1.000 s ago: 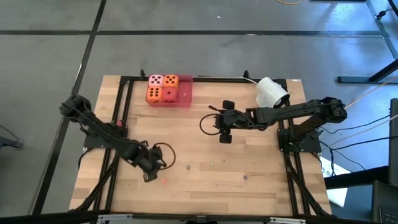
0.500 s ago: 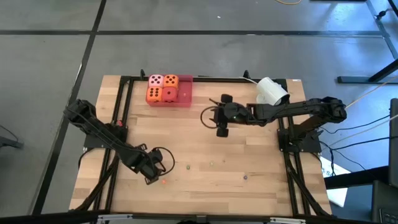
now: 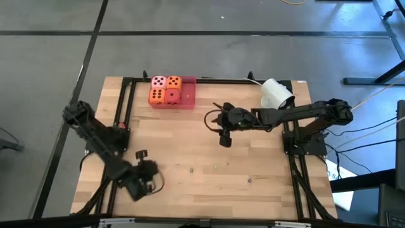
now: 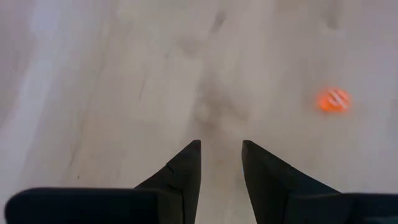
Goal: Pick & Place Dice
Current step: Put the left small blue die into the red bin
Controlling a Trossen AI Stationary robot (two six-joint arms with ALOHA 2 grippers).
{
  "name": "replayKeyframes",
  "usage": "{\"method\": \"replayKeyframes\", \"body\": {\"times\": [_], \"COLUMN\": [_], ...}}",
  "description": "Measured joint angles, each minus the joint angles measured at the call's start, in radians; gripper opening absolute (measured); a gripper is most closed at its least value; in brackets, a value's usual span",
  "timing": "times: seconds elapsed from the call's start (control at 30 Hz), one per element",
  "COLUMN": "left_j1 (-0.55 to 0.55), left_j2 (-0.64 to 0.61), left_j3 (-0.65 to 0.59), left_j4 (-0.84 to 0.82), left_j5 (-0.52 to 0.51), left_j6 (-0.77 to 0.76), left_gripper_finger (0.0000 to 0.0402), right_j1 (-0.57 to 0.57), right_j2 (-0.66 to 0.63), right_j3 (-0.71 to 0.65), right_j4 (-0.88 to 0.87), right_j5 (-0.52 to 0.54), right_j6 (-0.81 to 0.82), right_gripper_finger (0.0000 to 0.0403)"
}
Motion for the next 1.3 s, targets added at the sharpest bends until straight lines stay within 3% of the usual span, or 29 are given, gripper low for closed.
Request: {"method": "replayKeyframes", "body": {"times": [0.2,0.37,0.47,0.63,1.3], "left_j1": [-0.153,-0.210,-0.203,-0.168,-0.160], "left_j2": [0.012,0.012,0.012,0.012,0.014], "left_j3": [-0.025,-0.076,-0.098,-0.122,-0.126], "left_j4": [0.099,0.200,0.162,0.189,0.200], "left_j5": [-0.046,-0.141,-0.154,-0.091,-0.081], "left_j6": [0.062,0.035,-0.005,-0.023,-0.074], "left_gripper_finger": [0.0112,0.0111,0.0111,0.0111,0.0111], "right_j1": [0.060,0.105,0.123,0.129,0.127], "right_j2": [0.000,0.000,0.000,0.000,0.000], "right_j3": [0.000,0.000,0.000,0.000,0.000], "right_j4": [0.000,0.000,0.000,0.000,0.000], "right_j5": [0.000,0.002,0.003,0.004,0.004], "right_j6": [0.046,0.092,0.090,0.071,0.069], "right_gripper_finger": [0.0182,0.0182,0.0182,0.0182,0.0182]}}
